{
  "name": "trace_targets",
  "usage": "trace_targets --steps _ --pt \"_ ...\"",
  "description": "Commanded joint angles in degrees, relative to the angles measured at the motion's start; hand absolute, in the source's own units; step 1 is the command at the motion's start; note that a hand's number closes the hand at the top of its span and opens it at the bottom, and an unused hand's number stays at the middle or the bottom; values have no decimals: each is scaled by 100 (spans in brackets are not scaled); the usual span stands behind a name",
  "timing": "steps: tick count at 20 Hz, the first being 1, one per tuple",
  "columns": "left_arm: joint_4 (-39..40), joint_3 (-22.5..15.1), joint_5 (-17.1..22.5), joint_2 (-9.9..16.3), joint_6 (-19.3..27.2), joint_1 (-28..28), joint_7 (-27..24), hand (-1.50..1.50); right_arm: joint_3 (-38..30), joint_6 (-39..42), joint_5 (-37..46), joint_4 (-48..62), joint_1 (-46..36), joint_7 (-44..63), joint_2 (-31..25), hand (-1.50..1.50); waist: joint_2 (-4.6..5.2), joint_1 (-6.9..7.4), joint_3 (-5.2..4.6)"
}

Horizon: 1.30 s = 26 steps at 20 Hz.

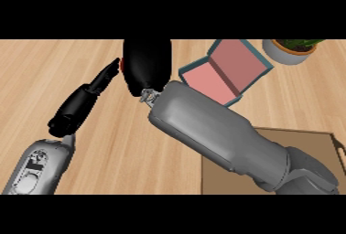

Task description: Pick the can from the tray and place it in the cardboard box

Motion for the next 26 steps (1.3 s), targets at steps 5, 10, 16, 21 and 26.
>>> trace_targets --steps 5,10,16,21,26 --pt "-28 129 -69 80 85 300 -190 0 -809 -1409 458 1531 -703 648 106 150 -37 -217 3" --pt "-150 321 70 224 -36 312 -78 0 -1333 -1850 539 2453 -765 301 105 150 -46 -341 9" --pt "-53 447 48 218 -9 408 -100 0 -1863 -850 167 3306 -1325 -571 -228 150 -73 -448 11" --pt "-257 274 -32 140 -22 545 -84 0 -2407 -81 -546 3738 -826 -1130 -400 150 -59 -424 17" --pt "-341 505 63 296 -133 828 -165 0 -2578 517 -702 3842 -676 -1601 -417 150 -110 -508 16"
